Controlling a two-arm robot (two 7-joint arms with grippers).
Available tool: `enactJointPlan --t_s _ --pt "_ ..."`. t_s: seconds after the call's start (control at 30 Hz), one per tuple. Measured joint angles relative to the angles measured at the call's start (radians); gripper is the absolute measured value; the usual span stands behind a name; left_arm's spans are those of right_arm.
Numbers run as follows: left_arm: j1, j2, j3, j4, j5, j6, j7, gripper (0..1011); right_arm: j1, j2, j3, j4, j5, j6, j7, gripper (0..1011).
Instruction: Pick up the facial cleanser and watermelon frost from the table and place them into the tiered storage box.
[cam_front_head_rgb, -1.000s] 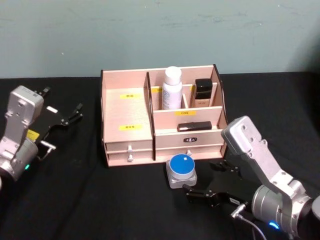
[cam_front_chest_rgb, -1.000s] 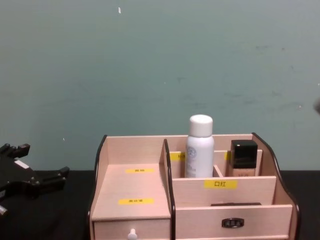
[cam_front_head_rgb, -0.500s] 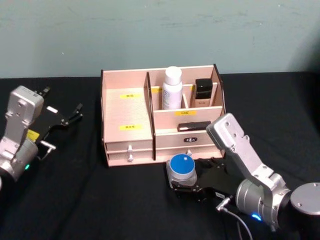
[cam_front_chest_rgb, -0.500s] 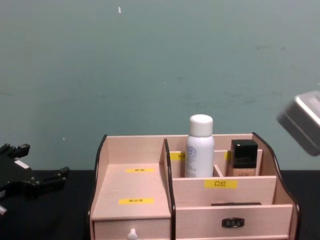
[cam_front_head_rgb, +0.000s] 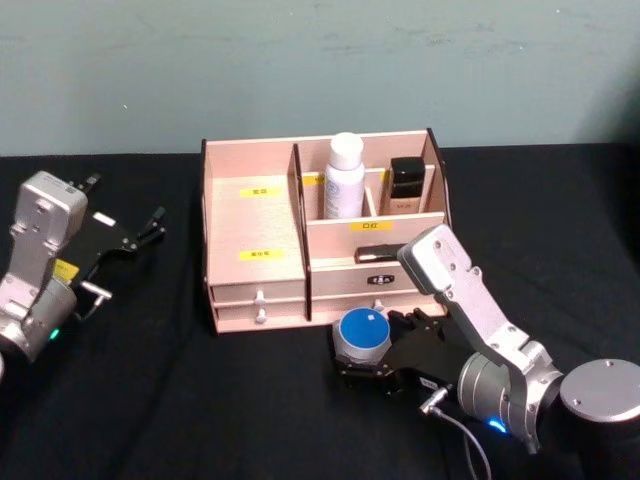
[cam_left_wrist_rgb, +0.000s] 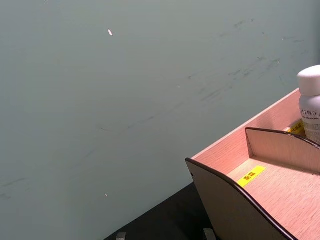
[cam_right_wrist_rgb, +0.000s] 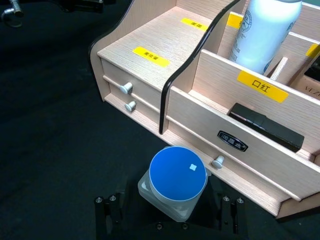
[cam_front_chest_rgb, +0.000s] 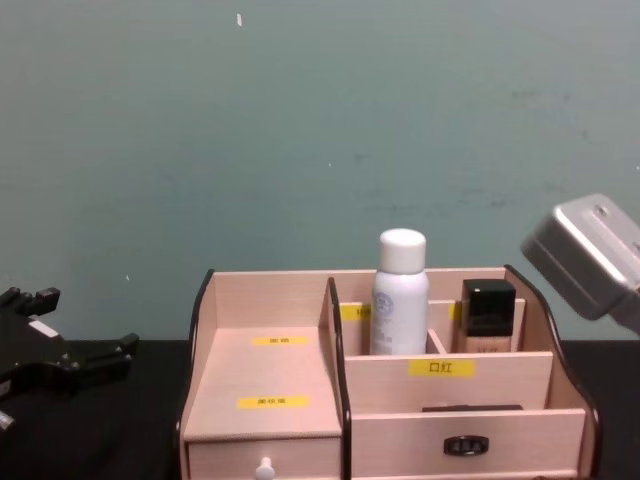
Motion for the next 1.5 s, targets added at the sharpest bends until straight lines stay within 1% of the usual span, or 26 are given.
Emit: enactJointPlan --t_s 0.67,1.13,1.5 --pt "0.000 0.000 0.000 0.000 0.000 0.000 0.000 1001 0.010 -0.041 0.008 0.035 -0.057 -0.012 0.008 1000" --pt "0.000 0.000 0.000 0.000 0.000 0.000 0.000 1001 0.019 -0.064 0.015 0.061 -0.092 -0.027 0.032 1000" --pt "0.000 0.000 0.000 0.000 0.000 0.000 0.000 1001 0.020 -0.064 0.015 0.062 -0.095 -0.029 0.034 997"
